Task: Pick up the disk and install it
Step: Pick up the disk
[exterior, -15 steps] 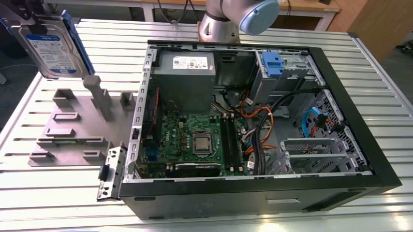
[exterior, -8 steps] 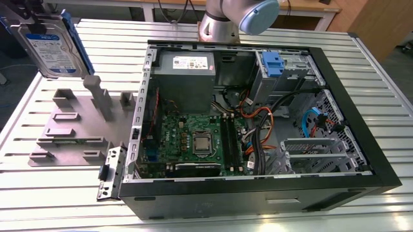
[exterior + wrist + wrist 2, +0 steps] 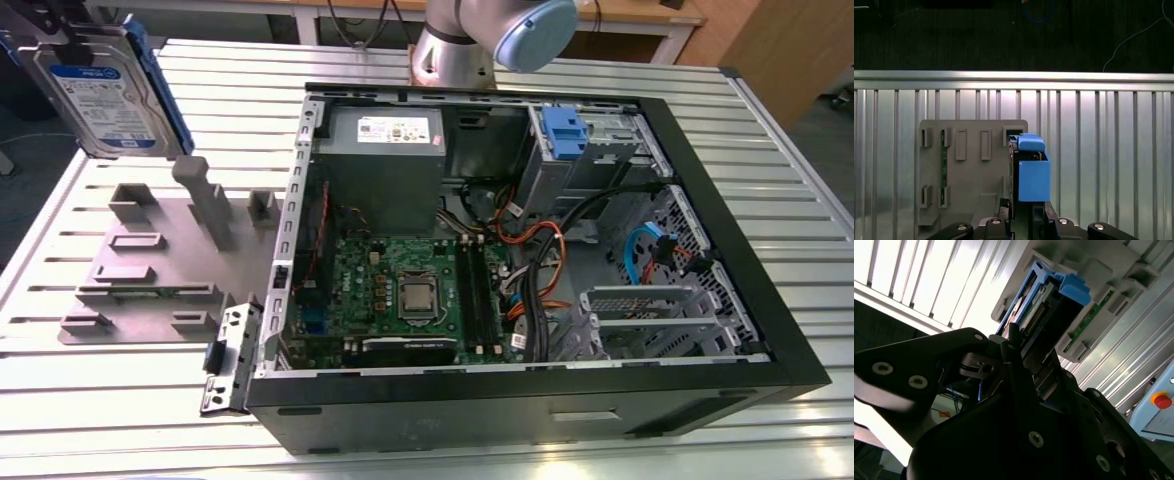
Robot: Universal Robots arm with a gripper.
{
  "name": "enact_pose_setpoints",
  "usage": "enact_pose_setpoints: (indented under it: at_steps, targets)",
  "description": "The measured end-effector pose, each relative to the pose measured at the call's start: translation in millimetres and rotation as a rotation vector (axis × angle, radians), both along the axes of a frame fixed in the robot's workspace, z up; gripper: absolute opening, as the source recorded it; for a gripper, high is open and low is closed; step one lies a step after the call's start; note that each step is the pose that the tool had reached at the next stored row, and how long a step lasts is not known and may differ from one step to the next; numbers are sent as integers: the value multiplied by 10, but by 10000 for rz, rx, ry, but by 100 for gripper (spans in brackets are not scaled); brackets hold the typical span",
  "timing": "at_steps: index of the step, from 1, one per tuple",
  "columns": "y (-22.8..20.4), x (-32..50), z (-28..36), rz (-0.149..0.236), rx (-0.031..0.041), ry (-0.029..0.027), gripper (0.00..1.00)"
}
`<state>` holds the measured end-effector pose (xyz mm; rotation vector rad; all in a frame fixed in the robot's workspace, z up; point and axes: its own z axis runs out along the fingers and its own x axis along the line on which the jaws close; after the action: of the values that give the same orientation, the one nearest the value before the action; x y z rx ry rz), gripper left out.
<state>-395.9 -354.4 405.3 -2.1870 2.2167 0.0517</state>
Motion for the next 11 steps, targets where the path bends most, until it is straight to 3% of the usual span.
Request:
enact_pose_setpoints:
  at_steps: [11]
  targets:
    - [0,0,103,0,1,-2,35]
